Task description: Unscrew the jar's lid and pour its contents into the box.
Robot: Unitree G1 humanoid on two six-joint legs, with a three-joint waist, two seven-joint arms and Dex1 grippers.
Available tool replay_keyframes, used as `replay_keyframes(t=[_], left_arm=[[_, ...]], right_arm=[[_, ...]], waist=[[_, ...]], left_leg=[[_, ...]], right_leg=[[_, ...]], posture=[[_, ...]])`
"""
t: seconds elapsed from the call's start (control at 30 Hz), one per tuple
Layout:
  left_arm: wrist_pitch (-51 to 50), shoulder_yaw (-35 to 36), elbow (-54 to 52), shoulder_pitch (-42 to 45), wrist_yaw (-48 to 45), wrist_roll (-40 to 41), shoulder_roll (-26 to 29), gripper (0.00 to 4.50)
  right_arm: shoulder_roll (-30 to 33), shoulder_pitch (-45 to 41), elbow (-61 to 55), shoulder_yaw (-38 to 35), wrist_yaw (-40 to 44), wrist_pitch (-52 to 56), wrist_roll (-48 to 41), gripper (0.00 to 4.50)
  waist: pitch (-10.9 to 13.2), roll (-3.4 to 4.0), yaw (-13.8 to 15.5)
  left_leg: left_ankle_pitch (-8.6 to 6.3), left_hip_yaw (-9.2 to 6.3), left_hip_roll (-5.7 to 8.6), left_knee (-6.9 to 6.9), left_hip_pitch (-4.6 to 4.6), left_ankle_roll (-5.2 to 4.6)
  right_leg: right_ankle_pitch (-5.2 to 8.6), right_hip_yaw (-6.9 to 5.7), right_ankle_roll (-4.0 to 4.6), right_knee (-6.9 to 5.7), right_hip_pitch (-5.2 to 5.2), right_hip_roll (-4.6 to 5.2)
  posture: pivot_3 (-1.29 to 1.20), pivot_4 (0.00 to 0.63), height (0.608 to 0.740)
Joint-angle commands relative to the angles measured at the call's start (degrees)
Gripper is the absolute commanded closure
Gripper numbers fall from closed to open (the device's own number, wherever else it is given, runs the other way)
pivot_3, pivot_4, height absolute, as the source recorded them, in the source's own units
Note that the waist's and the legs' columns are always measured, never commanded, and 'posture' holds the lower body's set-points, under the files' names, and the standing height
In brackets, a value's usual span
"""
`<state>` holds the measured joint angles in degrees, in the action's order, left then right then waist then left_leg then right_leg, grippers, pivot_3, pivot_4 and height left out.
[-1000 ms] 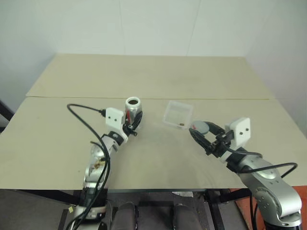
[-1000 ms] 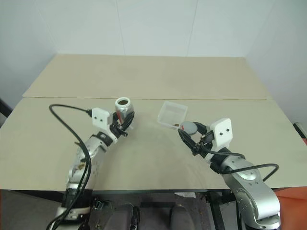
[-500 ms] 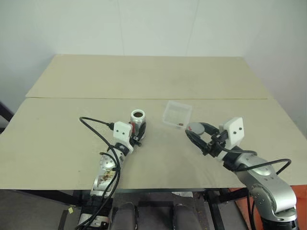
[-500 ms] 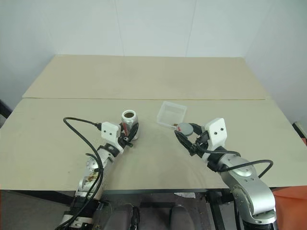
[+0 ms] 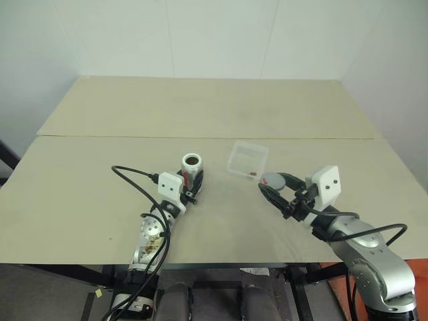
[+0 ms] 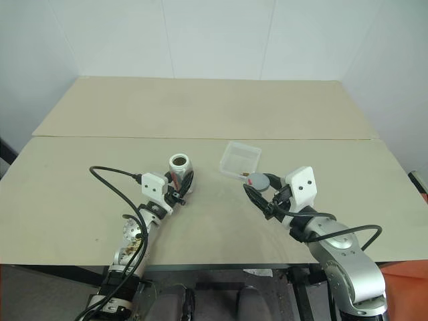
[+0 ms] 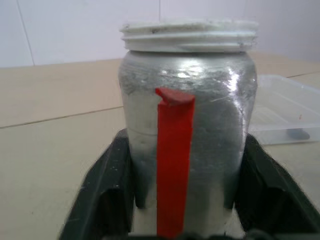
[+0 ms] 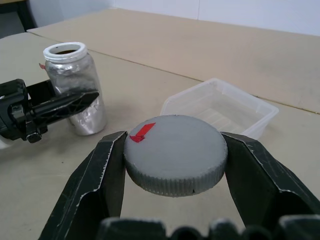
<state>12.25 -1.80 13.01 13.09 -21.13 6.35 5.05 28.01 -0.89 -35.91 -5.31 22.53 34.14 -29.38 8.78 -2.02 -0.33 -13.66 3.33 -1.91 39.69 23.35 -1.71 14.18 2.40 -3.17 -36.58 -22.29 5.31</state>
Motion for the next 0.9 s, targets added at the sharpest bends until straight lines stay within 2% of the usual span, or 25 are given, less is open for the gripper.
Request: replay_keyframes(t=[0.03,0.1,0.43,0.67,0.77,0.9], left_arm=[[0.6,-0.1,-1.2,-0.3,0.0,0.2,0.1,0.60],[0.4,-0.2,-2.1,-0.6,0.6,-0.4,0.3,0.05],[-5.4,-0.3,-12.8,-7.2,-3.2,2.4,4.7,0.05],[-12.8,4.6,-25.9,-16.0,-6.4,8.8,11.6,0.05],[-17.0,7.4,-32.0,-19.1,-16.8,17.0,19.9,0.05],[-21.3,10.2,-34.7,-19.4,-28.5,24.9,30.4,0.05]], right_arm=[[0.6,-0.5,-1.7,-1.5,0.5,-0.6,-0.2,1.70],[0.6,-0.6,-1.5,-1.4,0.7,-0.7,-0.3,1.70],[1.0,1.1,0.1,-0.4,1.4,-0.9,1.9,1.70],[1.7,3.0,1.3,0.0,3.1,-1.8,4.2,1.70],[5.0,4.2,3.0,0.2,6.8,-3.0,6.0,1.70],[10.0,5.5,5.5,0.0,12.7,-4.7,7.0,1.70]], waist=[[0.0,0.00,0.0],[0.0,0.00,0.0],[0.0,0.00,-0.4],[0.0,0.01,-0.5],[0.0,0.01,-0.4],[0.0,0.05,-0.3]], left_leg=[[0.00,0.00,0.00,0.00,0.02,0.00],[0.00,0.00,-0.01,-0.01,0.05,0.00],[-0.01,0.00,-0.06,-0.07,0.05,0.01],[-0.01,0.05,-0.20,-0.43,0.00,0.01],[-0.01,0.09,-0.18,-0.60,0.04,0.01],[-0.01,0.16,-0.14,-0.81,0.04,0.01]], right_leg=[[0.00,0.00,0.00,0.00,-0.02,0.00],[0.00,0.00,0.00,0.01,-0.05,0.00],[0.00,0.00,0.01,0.08,-0.07,0.02],[0.00,0.01,0.07,0.44,-0.10,0.08],[0.02,0.01,0.10,0.51,-0.22,0.13],[0.06,0.00,0.16,0.62,-0.29,0.21]], posture=[[0.00,0.150,0.740],[0.00,0.150,0.740],[0.00,0.150,0.740],[0.00,0.150,0.740],[0.00,0.150,0.740],[0.00,0.150,0.740]])
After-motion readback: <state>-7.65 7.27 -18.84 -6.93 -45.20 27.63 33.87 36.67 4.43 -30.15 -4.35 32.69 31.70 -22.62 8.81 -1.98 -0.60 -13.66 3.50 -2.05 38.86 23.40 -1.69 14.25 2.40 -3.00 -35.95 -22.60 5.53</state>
